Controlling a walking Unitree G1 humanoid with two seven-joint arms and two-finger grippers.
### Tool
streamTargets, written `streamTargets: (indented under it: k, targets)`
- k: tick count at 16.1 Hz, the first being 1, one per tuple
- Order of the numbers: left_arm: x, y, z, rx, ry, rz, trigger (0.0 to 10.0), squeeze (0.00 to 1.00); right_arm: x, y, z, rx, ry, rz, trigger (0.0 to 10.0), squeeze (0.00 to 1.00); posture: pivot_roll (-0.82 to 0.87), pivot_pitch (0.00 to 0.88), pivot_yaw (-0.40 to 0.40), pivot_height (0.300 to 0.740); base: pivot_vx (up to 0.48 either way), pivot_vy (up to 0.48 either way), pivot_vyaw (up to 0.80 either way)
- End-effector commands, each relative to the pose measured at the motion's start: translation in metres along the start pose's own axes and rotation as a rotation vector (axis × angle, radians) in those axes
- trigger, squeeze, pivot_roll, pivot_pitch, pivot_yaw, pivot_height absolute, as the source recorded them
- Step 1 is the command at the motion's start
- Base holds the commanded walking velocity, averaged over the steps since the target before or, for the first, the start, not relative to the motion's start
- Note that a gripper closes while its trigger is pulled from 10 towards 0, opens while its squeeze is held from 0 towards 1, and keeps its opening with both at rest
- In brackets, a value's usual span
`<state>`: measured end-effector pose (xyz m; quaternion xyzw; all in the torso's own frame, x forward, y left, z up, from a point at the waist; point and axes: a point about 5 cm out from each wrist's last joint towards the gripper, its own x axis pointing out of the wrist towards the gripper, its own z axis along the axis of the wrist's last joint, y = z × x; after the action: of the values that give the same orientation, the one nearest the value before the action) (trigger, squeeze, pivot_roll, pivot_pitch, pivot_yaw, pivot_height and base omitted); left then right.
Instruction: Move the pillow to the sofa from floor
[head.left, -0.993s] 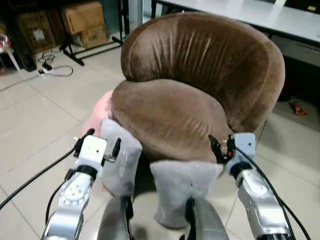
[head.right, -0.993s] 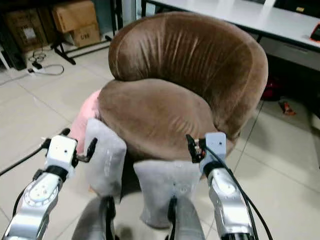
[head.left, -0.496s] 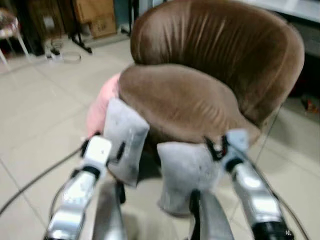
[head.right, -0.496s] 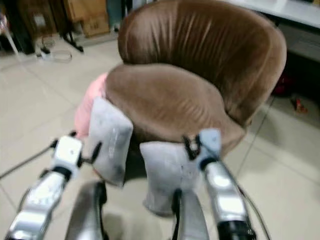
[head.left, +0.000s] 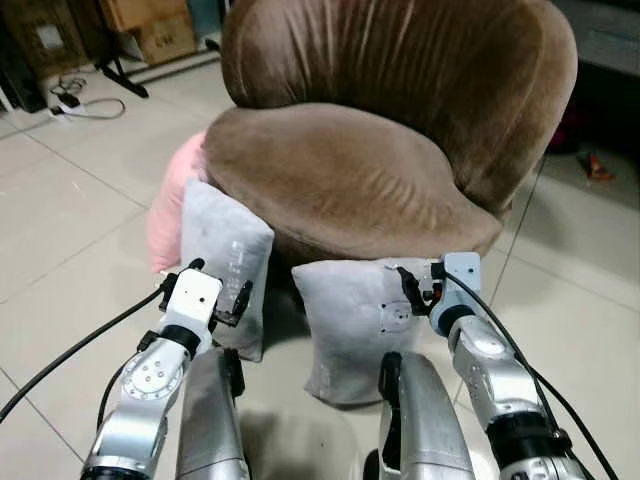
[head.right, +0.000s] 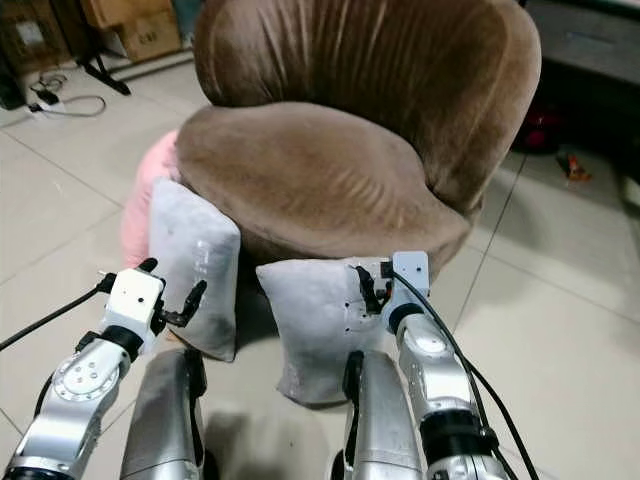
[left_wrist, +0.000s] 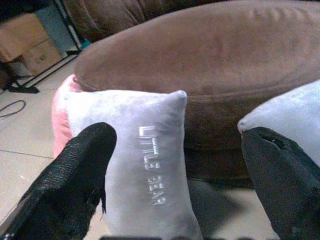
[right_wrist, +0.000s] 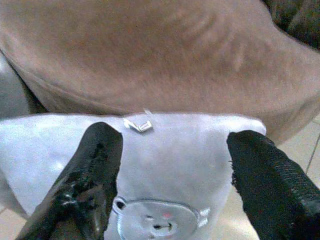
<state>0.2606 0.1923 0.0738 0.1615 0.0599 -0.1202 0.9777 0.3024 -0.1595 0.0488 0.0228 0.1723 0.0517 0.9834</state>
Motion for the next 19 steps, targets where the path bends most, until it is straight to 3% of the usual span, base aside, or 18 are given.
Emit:
streamTargets:
  k: [1,4,5,6,11,14,16,19]
  targets:
    - [0.001,-0.004,0.001,-0.001,-0.007,-0.033,10.0,0.96,0.001,-0.003,-0.004,0.006,0.028,-0.021,10.0,1.00,0.01,0.104,-0.026,0.464,0.000,0.000,0.00]
    - [-0.001,-0.023,0.002,-0.018,-0.023,-0.161,10.0,0.96,0.010,0.003,-0.013,-0.021,0.085,-0.032,10.0,1.00,0.00,0.166,-0.022,0.464,0.000,0.000,0.00]
    - [-0.002,-0.026,0.003,-0.012,-0.023,-0.177,10.0,0.95,0.012,0.004,-0.015,-0.018,0.101,-0.038,10.0,0.94,0.01,0.184,-0.031,0.464,0.000,0.000,0.00]
    - [-0.004,-0.030,0.004,-0.007,-0.025,-0.198,10.0,0.95,0.015,0.005,-0.018,0.007,0.116,-0.040,10.0,0.00,0.02,0.205,-0.034,0.464,0.000,0.000,0.00]
    - [-0.022,-0.032,0.008,-0.015,-0.022,-0.239,10.0,0.91,0.026,0.012,-0.012,0.115,0.066,-0.058,10.0,0.00,0.05,0.277,-0.044,0.464,0.000,0.000,0.00]
    - [-0.031,-0.028,0.011,-0.013,-0.021,-0.238,10.0,0.89,0.031,0.024,0.004,0.266,-0.050,-0.034,10.0,0.00,0.07,0.304,-0.044,0.464,0.000,0.000,0.00]
    - [-0.033,-0.026,0.012,-0.009,-0.020,-0.230,10.0,0.89,0.033,0.033,0.013,0.320,-0.125,0.014,10.0,0.00,0.07,0.304,-0.044,0.464,0.000,0.000,0.00]
    - [-0.035,-0.024,0.013,-0.006,-0.017,-0.224,10.0,0.89,0.034,0.050,0.013,0.303,-0.135,0.079,10.0,0.00,0.08,0.303,-0.043,0.464,0.000,0.000,0.00]
